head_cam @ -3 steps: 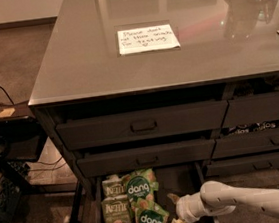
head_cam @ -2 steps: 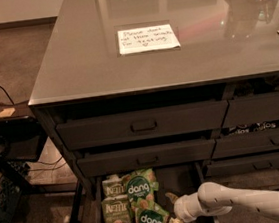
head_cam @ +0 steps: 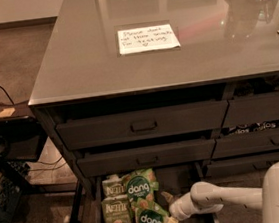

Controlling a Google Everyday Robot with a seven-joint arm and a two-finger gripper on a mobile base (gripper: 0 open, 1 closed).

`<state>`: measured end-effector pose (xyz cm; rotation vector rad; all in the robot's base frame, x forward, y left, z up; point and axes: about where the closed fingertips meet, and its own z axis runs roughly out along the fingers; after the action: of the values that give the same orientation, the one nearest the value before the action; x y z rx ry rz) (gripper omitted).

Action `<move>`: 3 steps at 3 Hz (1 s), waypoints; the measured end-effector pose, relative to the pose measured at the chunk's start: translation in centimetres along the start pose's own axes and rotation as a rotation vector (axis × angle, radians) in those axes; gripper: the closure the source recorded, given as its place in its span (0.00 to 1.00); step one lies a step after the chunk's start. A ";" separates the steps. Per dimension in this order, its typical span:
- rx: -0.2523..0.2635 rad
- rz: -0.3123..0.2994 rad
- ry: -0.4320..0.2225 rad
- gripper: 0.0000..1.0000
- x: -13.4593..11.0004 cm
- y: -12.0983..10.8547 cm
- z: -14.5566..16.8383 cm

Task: Pick green rice chip bag from bottom drawer and place on counter

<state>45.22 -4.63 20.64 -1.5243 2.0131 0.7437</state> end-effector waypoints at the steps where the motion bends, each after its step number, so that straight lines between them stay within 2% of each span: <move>1: -0.009 -0.003 0.009 0.00 0.8 -1.1 1.5; 3: -0.014 0.013 0.009 0.00 2.7 -3.2 3.0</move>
Offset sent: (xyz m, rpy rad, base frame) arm 0.0345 -0.0047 -0.0459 -0.0094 0.0134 0.0040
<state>47.84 -5.11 16.25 -1.5266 2.0303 0.7581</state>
